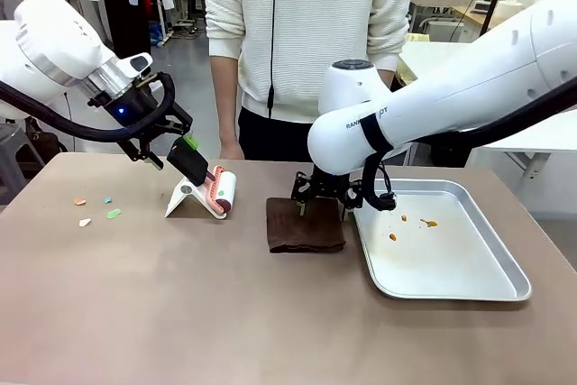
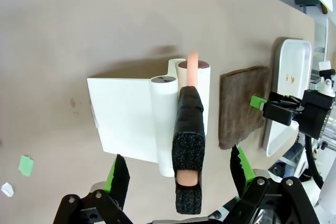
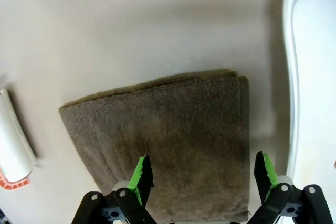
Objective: Clean the surface of the table.
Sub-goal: Hold the Lint Roller with your left hand and the towel with your right hand.
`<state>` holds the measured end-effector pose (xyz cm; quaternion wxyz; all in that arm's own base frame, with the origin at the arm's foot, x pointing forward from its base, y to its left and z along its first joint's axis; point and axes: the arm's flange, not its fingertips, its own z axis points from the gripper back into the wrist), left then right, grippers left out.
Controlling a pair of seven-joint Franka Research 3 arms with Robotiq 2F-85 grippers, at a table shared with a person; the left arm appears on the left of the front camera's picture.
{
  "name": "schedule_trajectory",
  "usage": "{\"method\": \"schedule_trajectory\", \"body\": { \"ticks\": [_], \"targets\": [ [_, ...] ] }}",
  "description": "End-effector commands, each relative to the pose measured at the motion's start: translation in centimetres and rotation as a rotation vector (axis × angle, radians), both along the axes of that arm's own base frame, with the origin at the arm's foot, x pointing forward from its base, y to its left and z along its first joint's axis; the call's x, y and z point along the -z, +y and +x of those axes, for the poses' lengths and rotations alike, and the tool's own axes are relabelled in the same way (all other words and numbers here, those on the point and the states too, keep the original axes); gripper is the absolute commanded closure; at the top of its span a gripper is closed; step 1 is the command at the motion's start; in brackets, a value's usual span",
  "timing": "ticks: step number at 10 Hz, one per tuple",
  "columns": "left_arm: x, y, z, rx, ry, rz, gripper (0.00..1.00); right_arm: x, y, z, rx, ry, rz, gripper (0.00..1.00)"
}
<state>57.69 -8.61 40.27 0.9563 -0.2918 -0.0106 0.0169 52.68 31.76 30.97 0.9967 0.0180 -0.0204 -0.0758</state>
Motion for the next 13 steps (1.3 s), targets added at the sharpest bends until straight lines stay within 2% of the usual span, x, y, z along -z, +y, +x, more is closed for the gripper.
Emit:
{"method": "schedule_trajectory", "body": {
  "ticks": [1, 4, 11, 12, 13],
  "targets": [
    [-0.3, -0.1, 0.5, 0.014, 0.012, 0.002, 0.0, 0.3, -0.5, 0.4, -0.063, 0.011, 0.005, 0.0],
    [-0.2, -0.2, 0.6, 0.019, 0.008, 0.004, 0.0, 0.9, -1.5, 0.7, -0.177, 0.034, 0.072, 0.0],
    [-0.1, -0.4, 1.0, 0.017, 0.006, 0.005, 0.0, 1.5, -1.4, 0.8, -0.197, 0.053, 0.086, 0.0],
    [0.0, -0.5, 1.0, 0.014, -0.006, -0.007, 0.19, 1.6, -1.4, 0.8, -0.2, 0.057, 0.088, 0.0],
    [0.0, -0.6, 0.9, 0.015, -0.013, -0.02, 0.59, 1.7, -1.3, 0.8, -0.191, 0.06, 0.093, 0.27]
  ]
}}
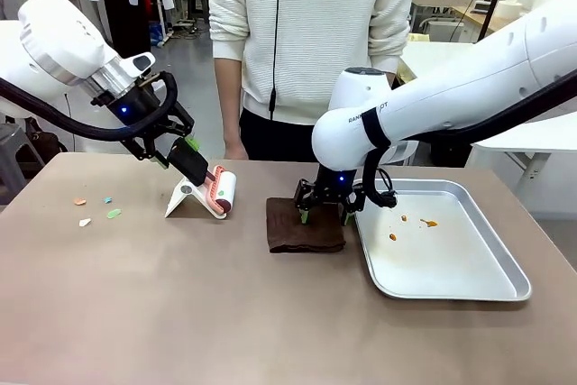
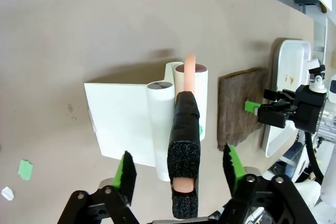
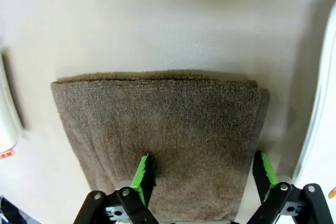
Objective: Clean the surface of the table.
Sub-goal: Hold the Lint Roller with your left hand and the towel with your right hand.
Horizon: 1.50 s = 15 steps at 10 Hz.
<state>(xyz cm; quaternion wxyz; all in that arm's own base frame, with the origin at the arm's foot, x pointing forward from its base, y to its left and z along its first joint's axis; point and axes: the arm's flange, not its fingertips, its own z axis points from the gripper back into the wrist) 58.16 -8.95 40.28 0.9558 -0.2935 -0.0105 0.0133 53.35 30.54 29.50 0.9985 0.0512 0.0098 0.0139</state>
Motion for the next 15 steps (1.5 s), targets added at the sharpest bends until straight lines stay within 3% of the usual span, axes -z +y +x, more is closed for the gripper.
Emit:
{"method": "schedule_trajectory", "body": {
  "ticks": [1, 2, 3, 5, 6, 7, 12, 15],
  "targets": [
    [0.0, -0.4, 0.5, 0.013, -0.013, -0.011, 0.78, 0.3, 0.0, 0.1, -0.008, 0.022, 0.037, 0.58],
    [0.1, -0.5, 0.5, 0.015, -0.014, -0.009, 1.0, 0.3, 0.0, 0.1, -0.007, 0.027, 0.041, 0.59],
    [0.1, -0.6, 0.5, 0.015, -0.014, -0.015, 1.0, 0.3, 0.0, 0.1, -0.008, 0.026, 0.043, 1.0],
    [0.2, -0.8, 0.5, 0.013, -0.019, -0.021, 0.97, 0.4, -0.1, 0.1, -0.006, 0.031, 0.046, 1.0],
    [0.1, -0.8, 0.5, 0.012, -0.021, -0.023, 1.0, 0.5, -0.1, 0.1, -0.008, 0.034, 0.047, 0.96],
    [0.1, -0.9, 0.4, 0.011, -0.024, -0.022, 1.0, 0.5, -0.1, 0.1, -0.01, 0.037, 0.052, 1.0],
    [-0.3, -1.1, -0.1, 0.021, -0.042, -0.027, 1.0, 0.4, -0.5, 0.1, -0.007, 0.052, 0.088, 1.0],
    [-0.6, -1.2, -0.6, 0.025, -0.058, -0.049, 1.0, 0.0, -1.1, 0.2, -0.004, 0.083, 0.188, 1.0]
  ]
}}
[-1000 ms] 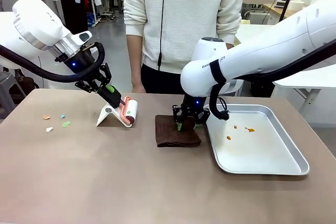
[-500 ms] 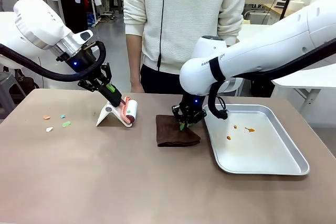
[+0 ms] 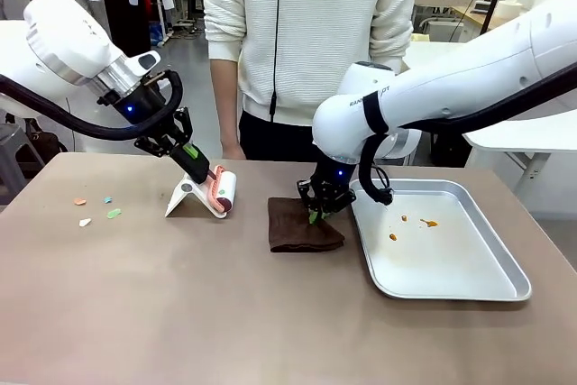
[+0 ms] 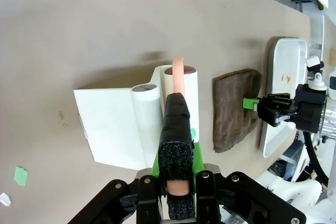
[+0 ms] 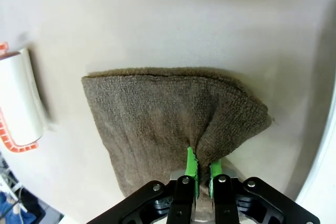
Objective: Clean the surface of the table.
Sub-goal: Hold the Lint Roller with your left hand and the towel with your right hand.
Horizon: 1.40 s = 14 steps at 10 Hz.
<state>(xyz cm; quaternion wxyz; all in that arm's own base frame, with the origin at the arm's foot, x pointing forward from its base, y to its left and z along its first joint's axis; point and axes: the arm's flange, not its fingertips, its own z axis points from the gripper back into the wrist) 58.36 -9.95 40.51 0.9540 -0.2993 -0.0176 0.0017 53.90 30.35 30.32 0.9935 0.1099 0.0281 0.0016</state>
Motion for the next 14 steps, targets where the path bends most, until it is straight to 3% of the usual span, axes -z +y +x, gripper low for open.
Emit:
{"method": "schedule_trajectory", "body": {
  "ticks": [1, 6, 9, 10, 12, 14],
  "targets": [
    [-0.7, -0.1, -1.2, 0.013, -0.054, -0.085, 1.0, 0.5, -1.6, -0.3, -0.018, 0.068, 0.167, 1.0],
    [-1.8, 0.9, -2.6, 0.039, -0.091, -0.252, 1.0, -1.6, -7.0, -0.7, -0.079, 0.184, 0.707, 1.0],
    [-3.3, 4.0, -4.6, 0.166, -0.086, -0.461, 1.0, -3.0, -10.8, -2.5, -0.164, 0.208, 1.059, 1.0],
    [-3.6, 5.2, -5.7, 0.173, -0.103, -0.469, 1.0, -3.5, -11.6, -3.7, -0.202, 0.192, 1.089, 1.0],
    [-3.9, 9.1, -9.3, 0.117, -0.189, -0.454, 1.0, -5.0, -15.7, -8.7, -0.137, 0.086, 1.072, 1.0],
    [-3.9, 14.6, -13.2, 0.053, -0.259, -0.478, 1.0, -6.0, -22.8, -14.0, 0.048, -0.14, 1.102, 1.0]
  ]
}}
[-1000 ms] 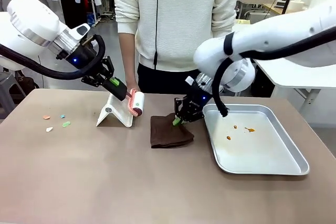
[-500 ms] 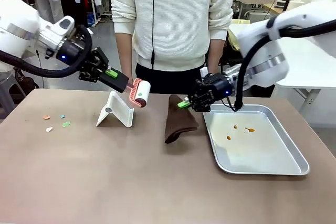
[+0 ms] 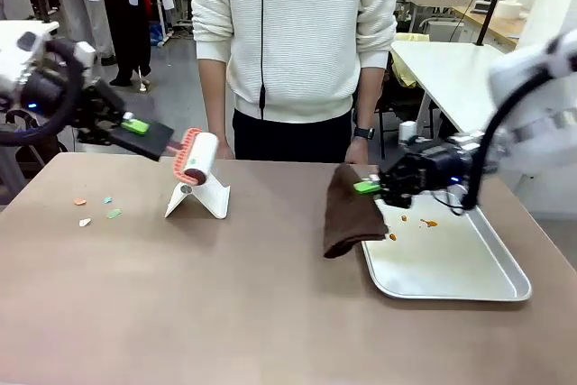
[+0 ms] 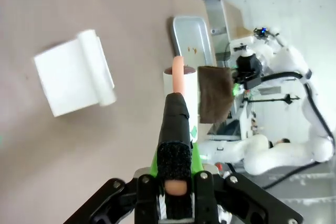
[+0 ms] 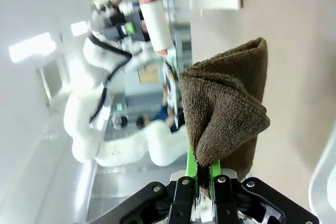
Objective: Clean the surface of the table.
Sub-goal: Hold the Lint Roller with your left hand and the towel with your right hand.
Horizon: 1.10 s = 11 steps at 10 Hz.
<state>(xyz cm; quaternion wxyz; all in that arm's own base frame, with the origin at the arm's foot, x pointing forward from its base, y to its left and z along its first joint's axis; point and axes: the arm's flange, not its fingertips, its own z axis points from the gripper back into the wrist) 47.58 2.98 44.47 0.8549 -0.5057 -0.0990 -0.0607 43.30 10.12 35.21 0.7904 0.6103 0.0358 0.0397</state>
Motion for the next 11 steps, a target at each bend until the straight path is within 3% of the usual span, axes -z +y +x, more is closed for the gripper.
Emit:
{"method": "schedule_trajectory", "body": {
  "ticks": [1, 2, 3, 6, 8, 10, 11],
  "targets": [
    [0.3, 5.6, -4.5, -0.141, -0.075, -0.053, 1.0, -1.0, -7.0, -4.5, 0.264, -0.079, 0.057, 1.0],
    [0.9, 9.9, -6.9, -0.099, -0.124, -0.074, 1.0, -0.9, -11.8, -5.3, 0.317, -0.057, 0.097, 1.0],
    [1.5, 13.1, -8.3, -0.019, -0.125, -0.049, 1.0, -1.2, -14.8, -6.1, 0.353, -0.03, 0.077, 1.0],
    [2.8, 22.4, -10.1, 0.067, -0.148, -0.131, 1.0, -2.0, -23.0, -6.7, 0.433, 0.003, 0.058, 1.0],
    [4.4, 25.7, -11.6, 0.019, -0.178, -0.225, 1.0, -0.2, -28.2, -6.9, 0.531, 0.021, 0.046, 1.0],
    [6.5, 27.5, -13.1, -0.086, -0.109, -0.315, 1.0, 2.2, -31.0, -7.8, 0.61, 0.029, 0.061, 1.0],
    [6.8, 27.3, -13.5, -0.109, -0.119, -0.328, 1.0, 3.1, -31.7, -8.0, 0.634, 0.01, 0.086, 1.0]
  ]
}}
